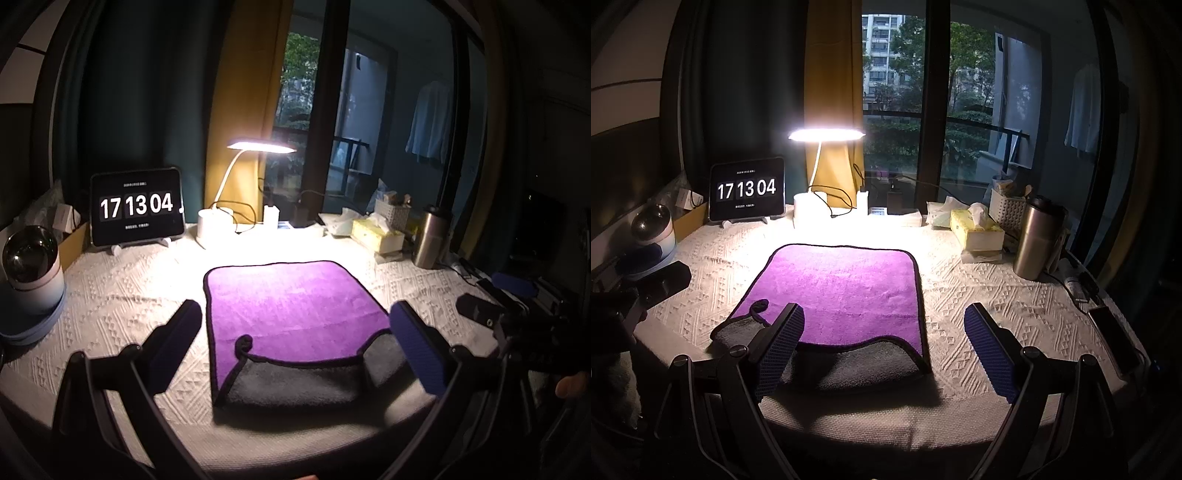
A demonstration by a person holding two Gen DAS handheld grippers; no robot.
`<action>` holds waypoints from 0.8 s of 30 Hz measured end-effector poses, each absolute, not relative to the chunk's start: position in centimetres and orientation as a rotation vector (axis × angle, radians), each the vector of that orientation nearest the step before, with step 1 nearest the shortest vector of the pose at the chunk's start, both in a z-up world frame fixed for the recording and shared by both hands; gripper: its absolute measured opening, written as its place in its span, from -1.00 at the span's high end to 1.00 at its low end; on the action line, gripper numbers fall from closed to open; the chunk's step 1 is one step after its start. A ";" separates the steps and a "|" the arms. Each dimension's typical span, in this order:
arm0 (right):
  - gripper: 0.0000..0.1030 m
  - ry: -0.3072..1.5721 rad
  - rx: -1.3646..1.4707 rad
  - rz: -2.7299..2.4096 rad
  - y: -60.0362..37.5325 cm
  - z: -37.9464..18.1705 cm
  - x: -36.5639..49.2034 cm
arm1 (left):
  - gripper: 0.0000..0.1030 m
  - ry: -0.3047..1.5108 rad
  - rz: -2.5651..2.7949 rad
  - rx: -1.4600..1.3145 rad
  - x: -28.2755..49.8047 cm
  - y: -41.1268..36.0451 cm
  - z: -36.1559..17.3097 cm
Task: Fold towel
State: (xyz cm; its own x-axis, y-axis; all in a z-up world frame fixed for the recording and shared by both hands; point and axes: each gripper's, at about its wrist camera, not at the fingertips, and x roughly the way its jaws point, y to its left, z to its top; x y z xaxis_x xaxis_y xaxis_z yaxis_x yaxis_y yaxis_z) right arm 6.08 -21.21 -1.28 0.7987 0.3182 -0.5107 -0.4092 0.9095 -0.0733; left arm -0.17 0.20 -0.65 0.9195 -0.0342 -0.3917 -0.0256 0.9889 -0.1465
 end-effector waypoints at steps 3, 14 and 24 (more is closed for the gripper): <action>-0.77 0.514 -0.182 0.396 -21.2 -1.3 6.1 | -0.99 0.404 -0.003 -0.151 -0.1 0.2 -0.6; -0.77 0.518 -0.179 0.403 -21.3 -1.5 6.1 | -0.99 0.406 -0.001 -0.155 -0.1 0.3 -0.6; -0.77 0.518 -0.180 0.404 -21.2 -1.5 6.1 | -0.99 0.406 0.000 -0.156 -0.1 0.3 -0.6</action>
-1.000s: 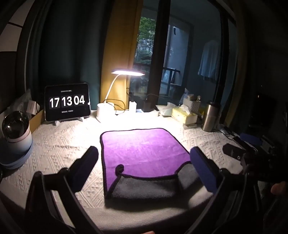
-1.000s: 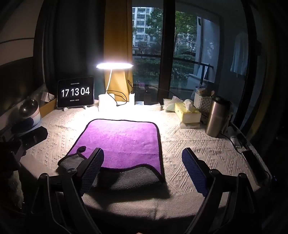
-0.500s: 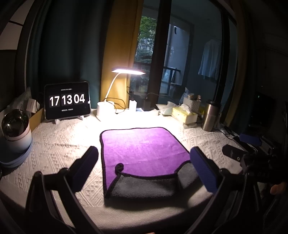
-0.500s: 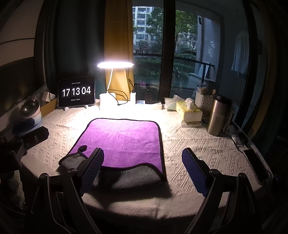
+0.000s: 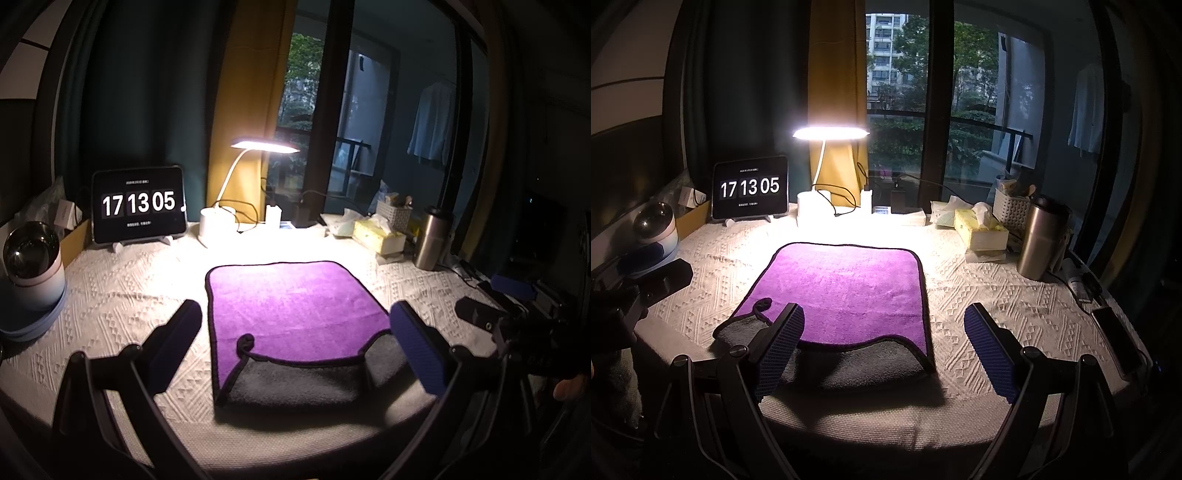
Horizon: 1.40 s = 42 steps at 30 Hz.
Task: Fold towel
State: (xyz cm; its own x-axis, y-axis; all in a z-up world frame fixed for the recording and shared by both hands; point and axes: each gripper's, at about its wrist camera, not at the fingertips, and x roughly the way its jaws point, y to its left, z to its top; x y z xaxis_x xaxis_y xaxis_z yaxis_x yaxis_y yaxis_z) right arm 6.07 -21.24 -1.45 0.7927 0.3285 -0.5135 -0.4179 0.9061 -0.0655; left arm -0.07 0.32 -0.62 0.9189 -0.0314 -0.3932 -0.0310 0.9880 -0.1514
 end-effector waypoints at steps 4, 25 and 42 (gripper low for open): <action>-0.77 0.517 -0.179 0.403 -21.2 -1.4 6.0 | -0.99 0.408 -0.001 -0.157 0.0 0.4 -0.6; -0.77 0.517 -0.179 0.405 -21.2 -1.5 6.1 | -0.99 0.407 -0.001 -0.161 -0.1 0.4 -0.8; -0.77 0.525 -0.179 0.405 -20.9 -1.6 6.1 | -0.99 0.422 -0.002 -0.172 0.2 0.3 -1.1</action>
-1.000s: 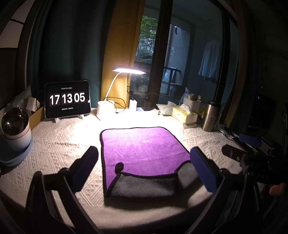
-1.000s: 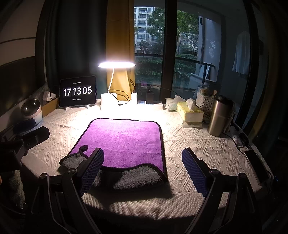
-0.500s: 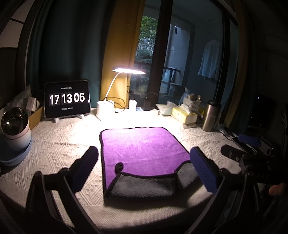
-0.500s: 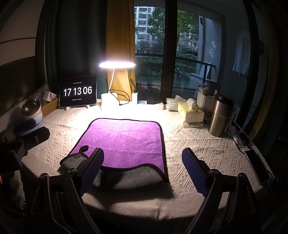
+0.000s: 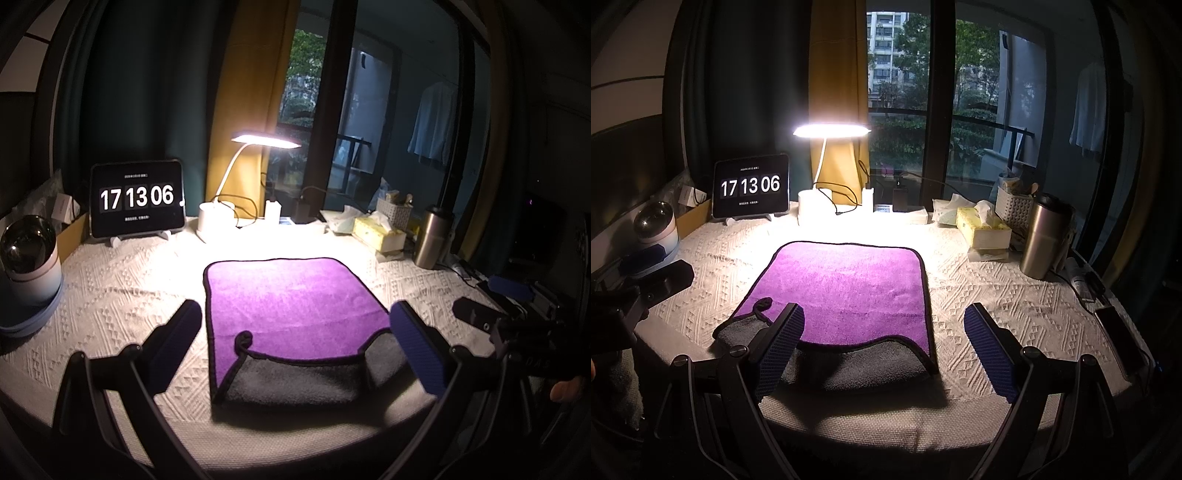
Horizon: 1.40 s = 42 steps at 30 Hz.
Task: Fold towel
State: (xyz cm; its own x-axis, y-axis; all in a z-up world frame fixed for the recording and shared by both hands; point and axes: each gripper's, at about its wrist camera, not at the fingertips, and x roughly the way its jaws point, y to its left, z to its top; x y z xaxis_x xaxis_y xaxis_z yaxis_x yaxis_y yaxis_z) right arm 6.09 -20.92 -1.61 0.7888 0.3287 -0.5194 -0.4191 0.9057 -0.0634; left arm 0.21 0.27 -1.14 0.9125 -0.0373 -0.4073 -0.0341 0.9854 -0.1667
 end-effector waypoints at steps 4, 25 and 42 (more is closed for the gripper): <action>-0.77 0.535 -0.180 0.409 -20.5 -1.9 6.4 | -0.99 0.435 0.001 -0.176 0.7 0.3 -1.4; -0.46 0.677 -0.176 0.432 -21.2 -6.1 10.8 | -0.95 0.652 -0.035 -0.240 6.3 2.6 -7.1; -0.19 0.785 -0.183 0.439 -21.7 -9.5 14.9 | -0.48 0.813 -0.008 -0.235 10.2 3.8 -11.1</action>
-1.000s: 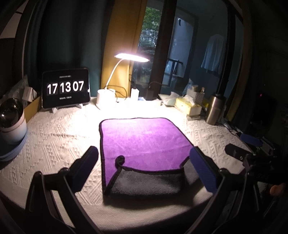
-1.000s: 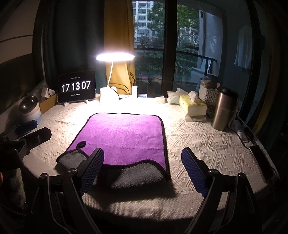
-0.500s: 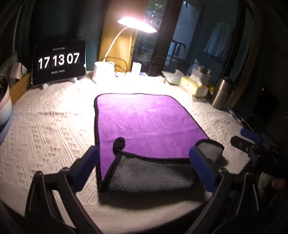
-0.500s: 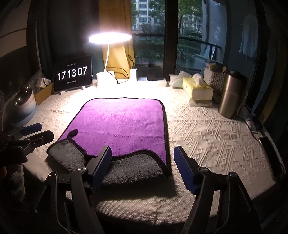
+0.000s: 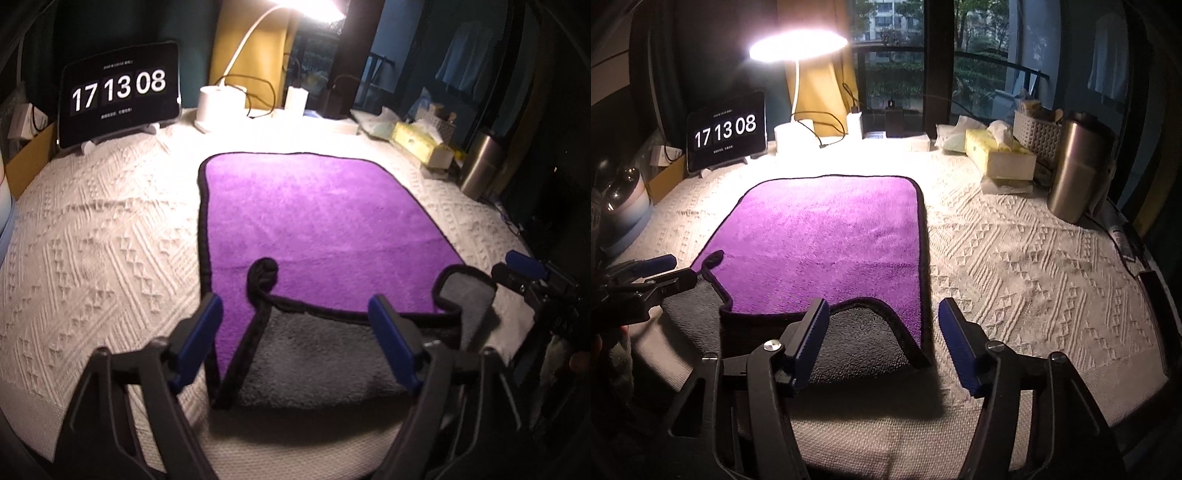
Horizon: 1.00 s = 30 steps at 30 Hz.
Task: Fold towel
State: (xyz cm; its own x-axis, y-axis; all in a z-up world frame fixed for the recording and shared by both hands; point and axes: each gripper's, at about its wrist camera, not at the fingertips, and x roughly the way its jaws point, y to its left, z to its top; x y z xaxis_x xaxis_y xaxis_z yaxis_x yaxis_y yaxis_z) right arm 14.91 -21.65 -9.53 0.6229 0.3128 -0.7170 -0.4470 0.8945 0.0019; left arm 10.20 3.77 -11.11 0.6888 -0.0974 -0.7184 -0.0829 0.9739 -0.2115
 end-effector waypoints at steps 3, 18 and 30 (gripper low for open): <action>-0.15 0.802 -0.182 0.444 -21.6 -10.2 15.5 | -0.28 0.849 -0.010 -0.237 10.8 3.9 -11.8; 0.07 0.897 -0.189 0.483 -21.2 -13.0 17.6 | 0.05 0.907 -0.010 -0.235 11.5 3.7 -13.0; 0.83 0.906 -0.225 0.493 -20.7 -13.9 17.6 | 0.82 0.882 0.037 -0.212 10.8 4.1 -12.8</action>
